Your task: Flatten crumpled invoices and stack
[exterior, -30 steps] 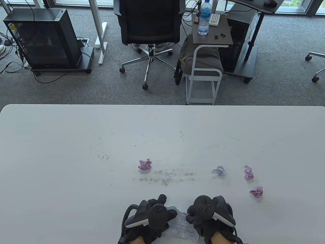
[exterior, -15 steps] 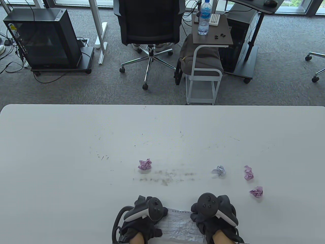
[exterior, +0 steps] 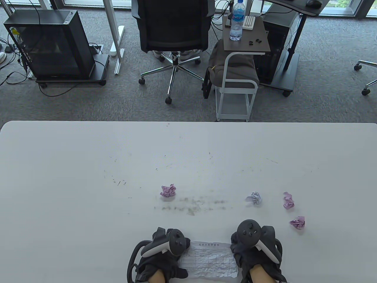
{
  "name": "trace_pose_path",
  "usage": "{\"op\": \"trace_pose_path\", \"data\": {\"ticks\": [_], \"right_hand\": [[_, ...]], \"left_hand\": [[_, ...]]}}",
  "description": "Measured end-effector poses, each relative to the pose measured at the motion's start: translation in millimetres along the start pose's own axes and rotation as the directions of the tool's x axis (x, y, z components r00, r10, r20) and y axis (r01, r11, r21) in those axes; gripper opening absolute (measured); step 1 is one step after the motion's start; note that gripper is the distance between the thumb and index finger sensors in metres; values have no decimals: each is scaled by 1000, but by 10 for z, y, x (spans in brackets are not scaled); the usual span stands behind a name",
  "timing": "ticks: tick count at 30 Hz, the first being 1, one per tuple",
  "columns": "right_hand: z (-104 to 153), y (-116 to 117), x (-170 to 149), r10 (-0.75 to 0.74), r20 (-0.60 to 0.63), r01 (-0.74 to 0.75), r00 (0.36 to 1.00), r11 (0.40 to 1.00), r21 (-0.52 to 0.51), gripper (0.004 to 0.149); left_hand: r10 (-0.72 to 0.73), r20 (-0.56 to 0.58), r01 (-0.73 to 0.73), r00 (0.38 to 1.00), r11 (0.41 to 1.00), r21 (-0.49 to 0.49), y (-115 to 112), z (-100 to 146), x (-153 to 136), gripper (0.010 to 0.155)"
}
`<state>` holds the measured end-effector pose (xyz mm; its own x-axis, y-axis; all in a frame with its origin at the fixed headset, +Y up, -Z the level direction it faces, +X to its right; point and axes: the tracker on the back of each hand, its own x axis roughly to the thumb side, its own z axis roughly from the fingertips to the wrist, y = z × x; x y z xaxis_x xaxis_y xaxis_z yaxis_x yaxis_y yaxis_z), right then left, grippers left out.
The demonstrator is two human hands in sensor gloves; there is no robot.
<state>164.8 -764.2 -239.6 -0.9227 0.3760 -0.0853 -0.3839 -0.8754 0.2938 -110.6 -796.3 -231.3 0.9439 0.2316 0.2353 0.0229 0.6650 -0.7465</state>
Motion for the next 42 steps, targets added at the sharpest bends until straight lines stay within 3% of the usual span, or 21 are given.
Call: {"op": "trace_pose_path", "data": {"ticks": [4,6,9,10,14,16,19,21,24,29,38,42], "right_hand": [[56,-128,-82,-41,-92,34,995,996,-77,46],[82,-146,-52,-86,-74,81,993,994,-73,49],[117,-149,127,-90,117,99,989,992,-74,50],[131,-131,223,-78,231,94,970,994,-60,50],[229,26,595,-51,508,60,860,998,-2,47],[309,144,801,8,624,-38,781,999,34,45],[439,330,1026,102,728,-196,678,980,45,43],[461,440,1085,105,758,-273,644,957,99,44],[432,563,1060,70,760,-337,646,919,202,48],[372,591,1001,-5,682,-328,731,874,358,52],[317,552,997,101,624,-377,775,866,328,43],[263,493,932,94,547,-353,832,851,390,41]], "left_hand": [[4,5,-4,1000,1000,1,0,-2,2,88],[23,17,-23,1000,1000,5,-7,-5,-1,88],[32,21,-32,999,999,5,-10,-8,-3,88],[29,18,-29,999,1000,3,-8,-9,0,88],[30,18,-30,999,1000,2,-9,-5,0,88],[31,19,-31,999,1000,1,-8,-4,0,88],[34,21,-34,999,999,1,-8,-3,0,88],[36,21,-36,999,999,0,-10,-3,0,88],[38,20,-38,999,999,-1,-9,-2,1,89],[43,12,-43,999,999,-10,-6,3,5,89],[43,8,-43,999,999,-11,-5,1,6,89],[44,8,-44,999,999,-13,-5,1,8,89]]}}
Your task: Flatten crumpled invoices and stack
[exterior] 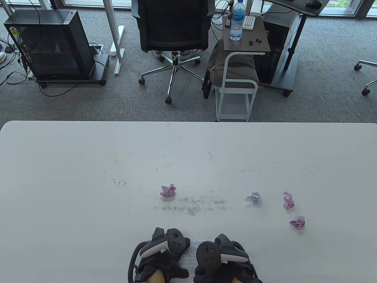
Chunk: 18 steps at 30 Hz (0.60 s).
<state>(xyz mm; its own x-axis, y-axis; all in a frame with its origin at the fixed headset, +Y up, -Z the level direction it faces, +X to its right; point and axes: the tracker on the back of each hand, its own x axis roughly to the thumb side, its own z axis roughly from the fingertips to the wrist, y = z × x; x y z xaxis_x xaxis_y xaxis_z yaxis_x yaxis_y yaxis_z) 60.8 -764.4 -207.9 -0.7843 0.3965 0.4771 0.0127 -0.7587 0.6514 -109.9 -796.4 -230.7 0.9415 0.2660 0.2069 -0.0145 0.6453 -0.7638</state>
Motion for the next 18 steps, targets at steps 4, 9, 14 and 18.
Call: {"op": "trace_pose_path", "data": {"ticks": [4,9,14,18], "right_hand": [[27,-40,-113,-37,-80,38,996,999,5,40],[52,-63,-232,-66,-162,68,985,998,7,39],[96,-82,-386,-80,-270,82,959,997,-5,38],[143,-88,-496,-92,-331,91,939,996,-18,38]], "left_hand": [[1,0,-1,1000,1000,1,-1,-1,0,89],[7,-1,-7,1000,1000,1,-3,-1,-2,89],[9,1,-9,1000,1000,3,-4,-3,-4,89],[9,3,-9,1000,1000,5,-3,-4,-7,89]]}}
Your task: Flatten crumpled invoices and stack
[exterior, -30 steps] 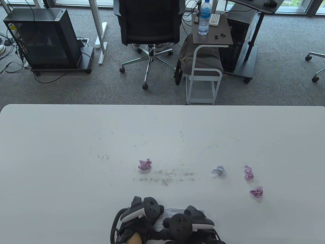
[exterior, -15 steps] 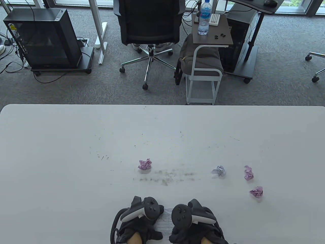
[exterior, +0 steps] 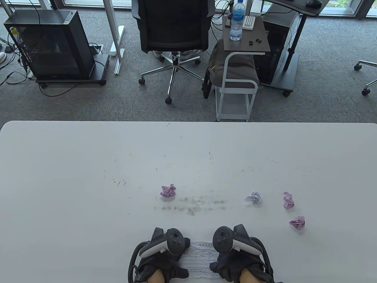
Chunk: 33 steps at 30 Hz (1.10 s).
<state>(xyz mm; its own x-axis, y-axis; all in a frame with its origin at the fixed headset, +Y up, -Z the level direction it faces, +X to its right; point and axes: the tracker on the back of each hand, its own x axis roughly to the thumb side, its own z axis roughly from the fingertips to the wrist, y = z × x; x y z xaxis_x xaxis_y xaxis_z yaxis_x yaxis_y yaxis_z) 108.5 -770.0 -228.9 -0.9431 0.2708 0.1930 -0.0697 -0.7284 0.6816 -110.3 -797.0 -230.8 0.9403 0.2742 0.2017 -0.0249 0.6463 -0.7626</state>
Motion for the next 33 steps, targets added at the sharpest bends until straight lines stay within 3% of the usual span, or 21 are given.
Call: {"op": "trace_pose_path", "data": {"ticks": [7,12,15,18,23,26,28,33], "right_hand": [[51,-71,-120,-4,-11,3,1000,997,-75,40],[214,-193,-47,14,87,24,996,904,-426,40],[197,-147,100,99,217,24,971,864,-502,43],[139,-13,339,205,357,-16,911,885,-466,38],[58,176,510,341,364,-185,867,897,-401,48],[-15,249,466,290,302,-231,908,949,-216,57],[-19,220,439,236,300,-176,924,961,-214,57],[-43,158,345,194,164,-160,967,967,-200,59]], "left_hand": [[2,5,-2,1000,1000,4,0,-3,-4,89],[3,0,-3,1000,1000,4,1,-4,-3,89],[4,2,-4,1000,1000,5,1,-2,-6,89],[1,2,-1,1000,1000,4,1,-2,-6,89],[1,1,-1,1000,1000,3,1,-1,-4,89],[-1,0,1,1000,1000,3,1,0,-3,89],[-1,0,1,1000,1000,4,1,2,-1,89],[0,1,0,1000,1000,1,3,1,2,89]]}}
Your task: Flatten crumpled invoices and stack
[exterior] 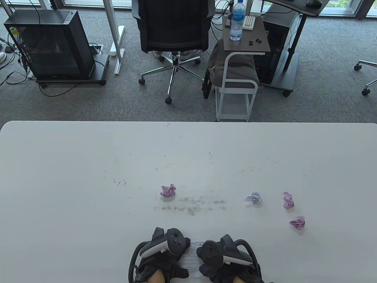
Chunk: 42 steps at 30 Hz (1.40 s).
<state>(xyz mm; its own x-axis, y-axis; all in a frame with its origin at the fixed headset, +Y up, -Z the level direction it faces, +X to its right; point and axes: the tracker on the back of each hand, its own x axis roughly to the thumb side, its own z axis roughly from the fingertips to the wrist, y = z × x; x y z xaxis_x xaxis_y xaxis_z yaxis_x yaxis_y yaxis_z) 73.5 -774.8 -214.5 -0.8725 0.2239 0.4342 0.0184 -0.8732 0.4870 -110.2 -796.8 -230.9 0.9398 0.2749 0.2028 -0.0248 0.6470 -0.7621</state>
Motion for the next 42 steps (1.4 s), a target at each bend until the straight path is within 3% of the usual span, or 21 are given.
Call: {"op": "trace_pose_path", "data": {"ticks": [15,22,26,30,34,36,38,42], "right_hand": [[86,-141,-337,-38,-339,20,940,998,-57,46],[135,-140,-498,-95,-330,43,939,986,-160,44],[197,-198,-585,-148,-319,84,936,975,-205,52],[255,-292,-463,-181,-125,137,976,946,-295,55],[199,-261,-101,-7,108,34,994,967,-251,52],[158,-202,142,52,289,0,956,984,-179,45],[131,-132,299,75,350,-36,934,992,-118,42],[76,31,374,88,328,-133,941,984,118,42]], "left_hand": [[4,0,-4,1000,1000,1,-1,1,6,89],[6,1,-7,1000,1000,4,-5,2,4,89],[8,2,-8,1000,1000,4,-5,2,0,89],[8,3,-8,1000,1000,5,-6,2,-2,89],[11,7,-11,1000,1000,7,-9,2,-6,89],[13,9,-13,1000,1000,7,-9,1,-9,89],[12,10,-12,1000,1000,6,-9,2,-11,89],[15,9,-15,1000,1000,5,-11,1,-12,89]]}}
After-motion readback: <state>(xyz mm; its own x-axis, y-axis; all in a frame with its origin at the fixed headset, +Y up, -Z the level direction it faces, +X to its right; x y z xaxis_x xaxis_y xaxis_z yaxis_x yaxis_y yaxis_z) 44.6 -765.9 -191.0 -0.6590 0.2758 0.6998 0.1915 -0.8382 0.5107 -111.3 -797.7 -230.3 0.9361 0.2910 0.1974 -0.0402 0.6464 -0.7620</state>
